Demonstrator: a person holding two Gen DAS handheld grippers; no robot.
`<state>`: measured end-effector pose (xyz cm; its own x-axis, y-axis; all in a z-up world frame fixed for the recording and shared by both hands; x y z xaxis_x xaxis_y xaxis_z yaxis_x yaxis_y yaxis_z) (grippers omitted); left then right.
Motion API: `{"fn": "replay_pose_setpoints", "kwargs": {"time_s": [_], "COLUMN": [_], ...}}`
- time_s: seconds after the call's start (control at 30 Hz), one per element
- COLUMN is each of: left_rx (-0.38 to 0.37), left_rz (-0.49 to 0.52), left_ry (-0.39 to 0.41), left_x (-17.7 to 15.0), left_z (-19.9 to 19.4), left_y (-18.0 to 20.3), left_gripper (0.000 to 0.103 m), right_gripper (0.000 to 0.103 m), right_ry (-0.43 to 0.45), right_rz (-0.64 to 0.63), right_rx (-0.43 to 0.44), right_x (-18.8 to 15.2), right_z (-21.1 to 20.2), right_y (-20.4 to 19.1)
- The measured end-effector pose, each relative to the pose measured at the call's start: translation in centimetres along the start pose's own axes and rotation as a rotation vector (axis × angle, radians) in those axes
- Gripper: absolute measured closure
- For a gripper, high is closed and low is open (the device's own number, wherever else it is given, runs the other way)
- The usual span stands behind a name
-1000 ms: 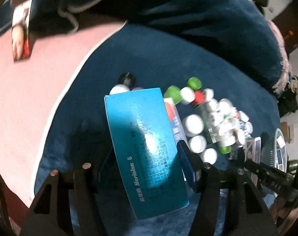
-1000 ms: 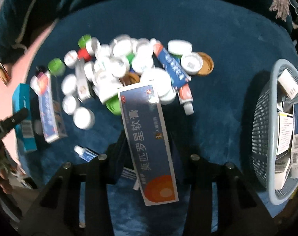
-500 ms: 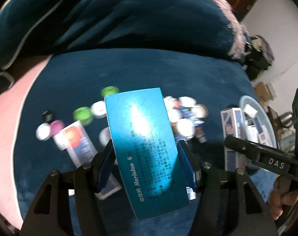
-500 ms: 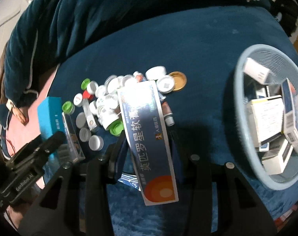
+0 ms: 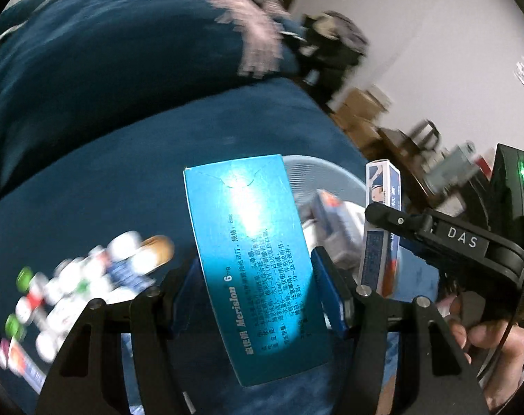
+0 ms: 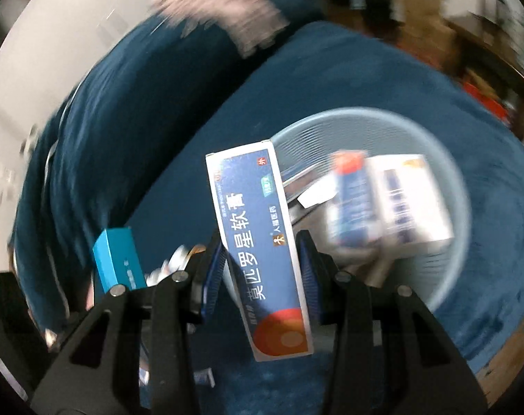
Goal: Organize objects
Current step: 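Carry the teal box and blue ointment box to the basket and open both grippers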
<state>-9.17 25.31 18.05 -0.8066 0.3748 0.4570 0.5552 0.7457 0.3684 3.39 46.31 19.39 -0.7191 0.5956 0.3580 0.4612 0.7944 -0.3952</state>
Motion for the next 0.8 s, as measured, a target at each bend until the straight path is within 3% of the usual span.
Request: {"fn": "replay_pose_setpoints", "kwargs": {"time_s": [0.17,0.27,0.3,0.37,0.4,0.47,0.67,0.8], "left_rx": [-0.03,-0.015,-0.002,0.032,0.031,0.027,0.094,0.137], "left_rz": [0.067,0.076,0.078,0.077,0.072,0.052,0.007,-0.04], "left_ry": [-0.052,-0.073,-0.076,-0.075,-0.06,-0.031,-0.001,0.003], "left_x": [2.4,3.6,3.8,3.8,3.6,3.3,2.4,1.4], "left_z": [4.1,6.3,6.9,7.2,6.9,6.0,3.4,1.8], "left_y": [4.3,5.5,5.6,5.5,5.3,4.7,1.9,-0.8], "left_gripper": [0.039,0.038,0.038,0.019,0.015,0.003,0.002,0.001], "right_gripper": [0.061,0.061,0.059,0.059,0.057,0.052,0.033,0.004], "right_ry": [0.078,0.073,0.066,0.044,0.029,0.038,0.065,0.031], "right_rz": [0.121,0.137,0.142,0.162,0.189,0.221,0.181,0.124], "right_rx": [-0.06,-0.064,-0.043,0.077,0.125,0.116,0.001,-0.039], "right_x": [1.4,1.8,1.8,2.2,2.5,2.4,2.3,1.6], "right_z": [-1.7,-1.3,-1.0,-0.3,0.1,0.0,-0.7,-0.3], "right_y": [4.1,4.8,5.0,5.3,5.7,6.0,5.3,3.9]}}
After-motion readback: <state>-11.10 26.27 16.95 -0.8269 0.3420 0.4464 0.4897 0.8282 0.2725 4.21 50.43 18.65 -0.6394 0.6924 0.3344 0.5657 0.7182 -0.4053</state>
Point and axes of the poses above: each gripper's, at about its wrist camera, not at the fingertips, and z roughly the way its jaws point, y to its right, x to its top, the point moved 2 cm from there along z, roughly the way its jaws point, and after that the axes turned 7 degrees about -y, right-handed, at the moved point
